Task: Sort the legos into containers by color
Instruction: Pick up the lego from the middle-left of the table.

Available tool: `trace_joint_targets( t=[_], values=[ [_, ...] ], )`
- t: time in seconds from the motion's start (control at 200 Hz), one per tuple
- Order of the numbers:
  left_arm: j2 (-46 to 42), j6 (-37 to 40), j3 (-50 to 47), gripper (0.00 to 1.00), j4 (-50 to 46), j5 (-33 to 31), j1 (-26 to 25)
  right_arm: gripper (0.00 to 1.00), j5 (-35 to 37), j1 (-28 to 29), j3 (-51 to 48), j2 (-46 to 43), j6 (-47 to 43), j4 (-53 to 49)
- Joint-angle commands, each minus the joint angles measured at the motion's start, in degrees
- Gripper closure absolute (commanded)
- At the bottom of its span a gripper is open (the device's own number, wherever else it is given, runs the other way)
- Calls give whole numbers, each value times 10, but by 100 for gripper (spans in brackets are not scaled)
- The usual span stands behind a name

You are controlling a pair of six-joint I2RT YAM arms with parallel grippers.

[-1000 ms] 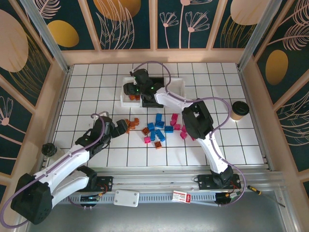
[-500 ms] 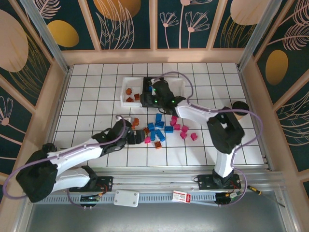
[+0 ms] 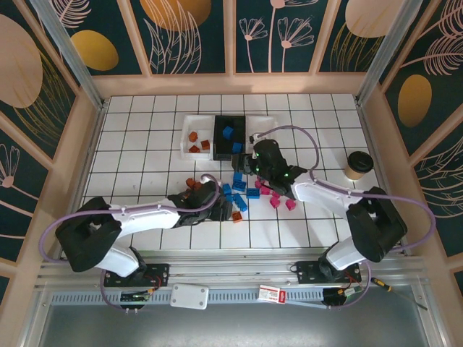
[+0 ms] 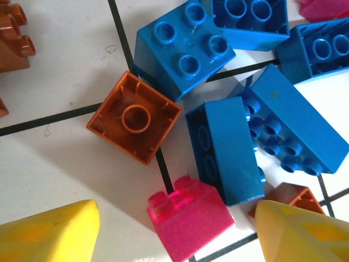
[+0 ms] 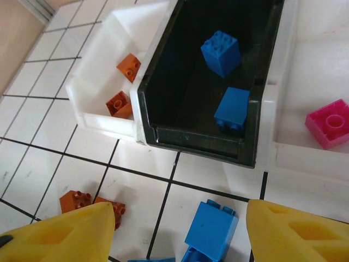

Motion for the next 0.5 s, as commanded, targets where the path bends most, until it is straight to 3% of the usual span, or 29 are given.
trace_joint_targets(
  t=[0.0, 0.18, 0.335, 0.38, 0.495],
  values=[
    [25, 15, 15, 28, -3, -18, -7, 34, 23, -4, -18, -38, 13, 25],
    [43, 9, 14, 48, -2, -28, -9, 34, 26, -12, -30, -57, 13, 24],
    [19, 2, 2, 59, -8, -30, -9, 34, 30, -16, -33, -65, 14, 24],
    [13, -1, -5, 59, -8, -29, -8, 34, 29, -17, -33, -65, 13, 24],
    [3, -11, -16, 41, -15, -31, -8, 34, 25, -19, -33, -63, 14, 28]
  ],
)
